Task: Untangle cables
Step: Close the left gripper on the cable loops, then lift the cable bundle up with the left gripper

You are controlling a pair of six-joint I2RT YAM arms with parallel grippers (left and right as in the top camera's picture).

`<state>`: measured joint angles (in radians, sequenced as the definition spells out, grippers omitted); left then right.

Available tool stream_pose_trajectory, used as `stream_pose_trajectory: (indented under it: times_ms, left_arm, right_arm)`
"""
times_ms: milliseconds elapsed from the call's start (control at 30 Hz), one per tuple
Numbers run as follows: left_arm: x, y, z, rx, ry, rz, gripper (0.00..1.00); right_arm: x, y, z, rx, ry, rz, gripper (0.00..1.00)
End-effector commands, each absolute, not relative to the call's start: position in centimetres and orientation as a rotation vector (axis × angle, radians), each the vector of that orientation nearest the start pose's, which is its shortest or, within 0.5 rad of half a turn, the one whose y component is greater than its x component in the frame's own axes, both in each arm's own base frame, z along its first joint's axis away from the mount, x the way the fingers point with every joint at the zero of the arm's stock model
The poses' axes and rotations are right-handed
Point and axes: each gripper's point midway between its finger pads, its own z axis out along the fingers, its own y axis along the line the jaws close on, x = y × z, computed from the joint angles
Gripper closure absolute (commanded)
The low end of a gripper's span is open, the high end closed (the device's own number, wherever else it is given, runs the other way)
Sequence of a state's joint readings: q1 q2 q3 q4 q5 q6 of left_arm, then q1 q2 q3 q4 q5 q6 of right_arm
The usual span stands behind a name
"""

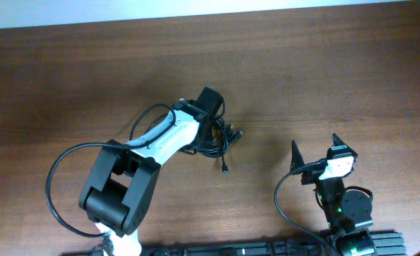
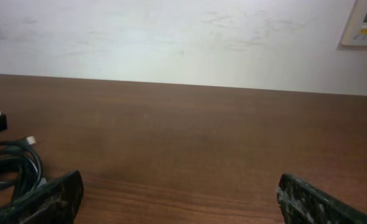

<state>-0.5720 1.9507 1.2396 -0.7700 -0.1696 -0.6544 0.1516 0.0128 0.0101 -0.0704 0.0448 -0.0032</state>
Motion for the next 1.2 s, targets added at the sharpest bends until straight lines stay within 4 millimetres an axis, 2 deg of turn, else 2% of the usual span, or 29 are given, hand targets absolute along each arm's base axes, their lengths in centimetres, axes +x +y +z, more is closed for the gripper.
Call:
stream_pose_trajectory:
  times_ms: [0, 100, 133, 467, 567, 767, 933, 1167]
  left_arm:
    - [32.3, -17.1, -0.4, -0.136, 2.967, 0.161, 0.79]
    - [32.4, -17.2, -0.3, -0.137, 2.962, 0.154, 0.98]
    - [32.4, -17.2, -0.3, -0.137, 2.960, 0.153, 1.00]
    - [33.1, -17.5, 0.3, -0.130, 2.940, 0.143, 1.00]
    - [34.3, -18.2, 2.3, -0.066, 2.905, 0.109, 1.00]
    - [37.4, -19.2, 9.2, -0.095, 2.726, 0.021, 1.00]
    - [39.2, -19.0, 14.6, -0.084, 2.559, -0.004, 1.00]
    - [40.4, -19.7, 18.8, -0.115, 2.423, -0.116, 1.00]
  right_arm:
    - [24.4, 2.8, 15.6, -0.082, 1.644, 0.070, 0.01]
    - [24.4, 2.8, 15.6, -0.082, 1.644, 0.070, 0.01]
    - [24.4, 2.8, 15.6, -0.082, 1.644, 0.070, 0.01]
    - [24.4, 2.8, 15.6, -0.082, 1.644, 0.070, 0.01]
    - [24.4, 2.8, 15.6, -0.082, 1.644, 0.070, 0.01]
    - [24.4, 2.8, 15.6, -0.082, 1.644, 0.070, 0.01]
    - [24.4, 2.8, 15.6, -0.082, 1.644, 0.070, 0.01]
    - [24.4, 2.9, 15.7, -0.084, 1.643, 0.073, 0.01]
